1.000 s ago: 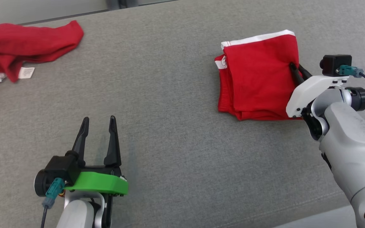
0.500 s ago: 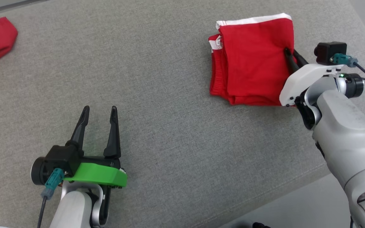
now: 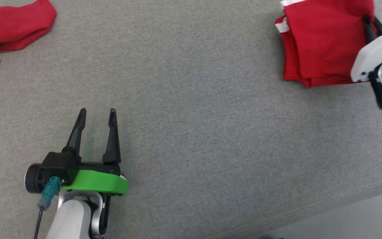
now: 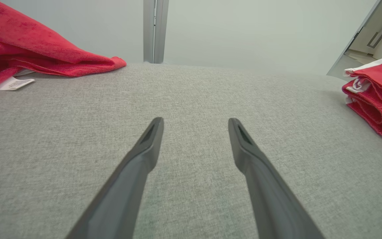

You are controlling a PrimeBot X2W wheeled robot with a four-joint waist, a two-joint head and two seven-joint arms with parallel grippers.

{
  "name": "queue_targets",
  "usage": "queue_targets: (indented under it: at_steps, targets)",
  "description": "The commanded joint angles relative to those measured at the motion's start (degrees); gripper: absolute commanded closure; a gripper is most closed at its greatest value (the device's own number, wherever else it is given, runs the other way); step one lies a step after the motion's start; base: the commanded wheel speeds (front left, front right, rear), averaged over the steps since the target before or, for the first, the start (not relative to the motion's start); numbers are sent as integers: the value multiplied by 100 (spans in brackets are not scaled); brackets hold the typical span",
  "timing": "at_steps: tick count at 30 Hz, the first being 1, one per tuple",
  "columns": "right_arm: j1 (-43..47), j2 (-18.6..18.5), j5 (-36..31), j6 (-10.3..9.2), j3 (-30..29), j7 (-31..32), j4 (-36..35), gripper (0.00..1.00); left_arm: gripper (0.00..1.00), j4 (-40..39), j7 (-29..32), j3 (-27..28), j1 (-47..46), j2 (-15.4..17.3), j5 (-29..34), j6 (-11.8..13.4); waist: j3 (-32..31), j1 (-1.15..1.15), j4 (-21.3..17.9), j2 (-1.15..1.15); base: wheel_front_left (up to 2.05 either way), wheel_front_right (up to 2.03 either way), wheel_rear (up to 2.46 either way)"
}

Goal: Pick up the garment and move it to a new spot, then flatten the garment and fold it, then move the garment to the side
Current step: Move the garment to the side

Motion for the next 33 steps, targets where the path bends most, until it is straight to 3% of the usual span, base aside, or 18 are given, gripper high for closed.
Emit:
queue_targets:
  at_steps: [1,12,17,19,20,21,28,33]
  targets:
    - [-121,-123,-102,-10,-16,-42,58,100,0,-42,-9,22,-5,57,70,22,135,0,216,0,0,0,0]
    - [-587,-812,-727,-10,-389,-53,369,100,0,-343,91,-11,-45,185,98,57,567,0,418,0,0,0,0]
    - [-734,-896,-1067,-10,-697,-49,407,100,0,-413,111,-59,-105,191,88,78,676,0,463,0,0,0,0]
    - [-767,-914,-1223,-10,-845,-51,413,58,0,-424,116,-79,-132,188,87,72,702,0,481,0,0,0,0]
    - [-779,-914,-1298,-10,-931,-50,399,5,0,-423,115,-87,-147,184,81,73,713,0,492,0,0,0,0]
    - [-779,-905,-1367,-10,-1009,-50,350,0,0,-419,114,-94,-152,178,76,77,718,0,498,0,0,0,0]
    - [-481,-637,-1951,-10,-1578,-47,-274,0,0,-356,64,-103,-179,134,-2,99,620,0,493,0,0,0,0]
    - [-270,-292,-2290,-10,-1653,-48,-854,0,0,-247,14,-91,-168,92,-58,94,379,0,456,0,0,0,0]
